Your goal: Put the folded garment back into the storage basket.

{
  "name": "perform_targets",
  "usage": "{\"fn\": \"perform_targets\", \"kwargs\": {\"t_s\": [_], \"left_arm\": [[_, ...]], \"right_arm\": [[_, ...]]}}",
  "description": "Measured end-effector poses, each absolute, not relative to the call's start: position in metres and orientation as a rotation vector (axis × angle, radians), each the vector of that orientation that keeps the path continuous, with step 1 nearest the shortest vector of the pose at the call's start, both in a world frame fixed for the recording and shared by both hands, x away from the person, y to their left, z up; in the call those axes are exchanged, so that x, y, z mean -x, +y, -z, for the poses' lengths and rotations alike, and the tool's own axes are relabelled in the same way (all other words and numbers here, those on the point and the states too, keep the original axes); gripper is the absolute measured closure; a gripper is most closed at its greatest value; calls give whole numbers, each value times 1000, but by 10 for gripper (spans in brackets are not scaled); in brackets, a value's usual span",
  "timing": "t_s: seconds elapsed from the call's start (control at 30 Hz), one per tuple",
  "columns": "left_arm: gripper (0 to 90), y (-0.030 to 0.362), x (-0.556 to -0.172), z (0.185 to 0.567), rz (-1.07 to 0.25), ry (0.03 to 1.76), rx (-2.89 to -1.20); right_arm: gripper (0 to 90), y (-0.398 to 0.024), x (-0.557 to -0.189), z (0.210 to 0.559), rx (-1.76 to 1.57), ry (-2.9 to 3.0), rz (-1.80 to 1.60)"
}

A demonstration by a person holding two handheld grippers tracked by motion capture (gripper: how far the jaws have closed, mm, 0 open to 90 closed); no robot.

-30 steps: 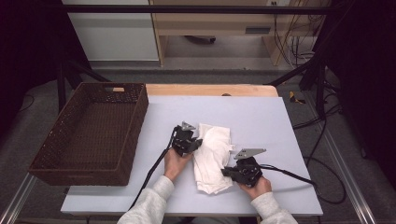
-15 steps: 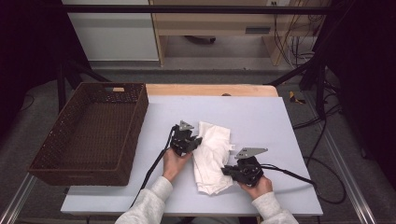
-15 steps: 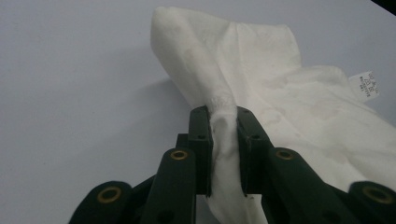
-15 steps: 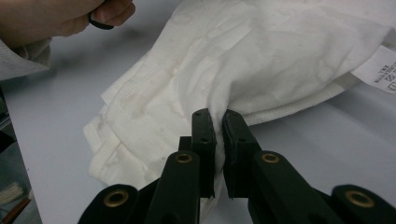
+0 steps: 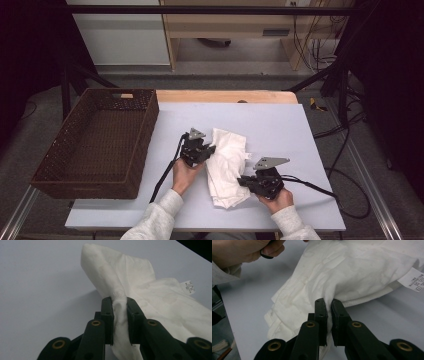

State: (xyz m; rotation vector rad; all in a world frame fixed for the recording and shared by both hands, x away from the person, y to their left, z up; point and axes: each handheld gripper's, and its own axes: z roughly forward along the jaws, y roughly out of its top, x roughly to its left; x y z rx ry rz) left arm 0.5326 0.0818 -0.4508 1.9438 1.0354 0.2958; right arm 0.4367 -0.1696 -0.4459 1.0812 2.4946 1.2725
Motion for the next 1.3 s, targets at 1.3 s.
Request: {"fn": "perform_targets", "kwargs": {"t_s": [1.3], "left_arm": [[789,108,-509,405,-353,965,-1892]], "right_arm": [[851,-157,-422,417,-968,2440,-1377]]}}
